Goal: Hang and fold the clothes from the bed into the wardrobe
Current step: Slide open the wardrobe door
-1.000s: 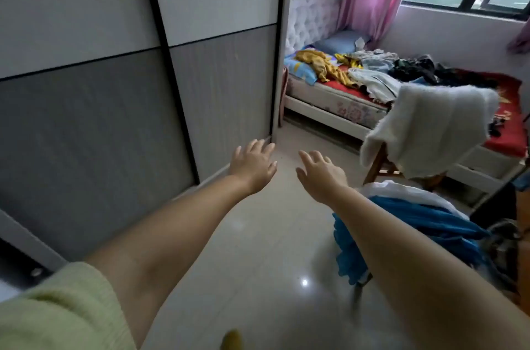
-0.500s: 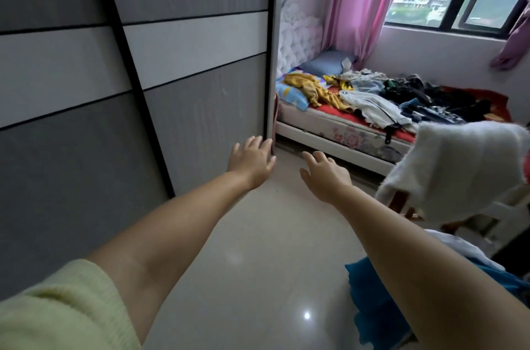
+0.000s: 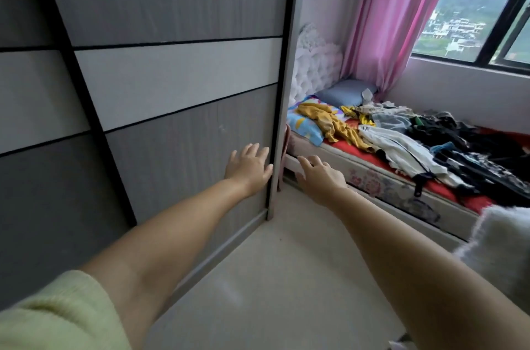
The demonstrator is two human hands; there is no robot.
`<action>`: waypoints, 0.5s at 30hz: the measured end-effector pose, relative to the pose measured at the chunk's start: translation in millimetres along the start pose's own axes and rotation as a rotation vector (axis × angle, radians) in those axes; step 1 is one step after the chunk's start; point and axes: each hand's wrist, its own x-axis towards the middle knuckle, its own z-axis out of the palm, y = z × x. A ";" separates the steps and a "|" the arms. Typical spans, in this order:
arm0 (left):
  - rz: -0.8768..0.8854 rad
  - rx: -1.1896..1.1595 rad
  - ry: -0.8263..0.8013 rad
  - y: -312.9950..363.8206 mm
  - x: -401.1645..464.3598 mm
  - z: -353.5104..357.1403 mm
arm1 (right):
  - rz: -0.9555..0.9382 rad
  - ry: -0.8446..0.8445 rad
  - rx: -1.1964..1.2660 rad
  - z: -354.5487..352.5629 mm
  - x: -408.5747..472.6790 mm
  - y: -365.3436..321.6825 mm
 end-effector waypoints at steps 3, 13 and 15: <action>-0.064 0.009 0.012 -5.5 69.5 7.7 | -0.028 -0.015 0.027 0.2 71.9 27.0; -0.120 0.047 -0.003 -44.1 225.9 45.8 | -0.086 -0.084 0.050 28.7 240.2 63.8; -0.111 0.055 -0.004 -57.8 263.9 51.7 | -0.099 -0.071 0.060 35.7 280.9 66.1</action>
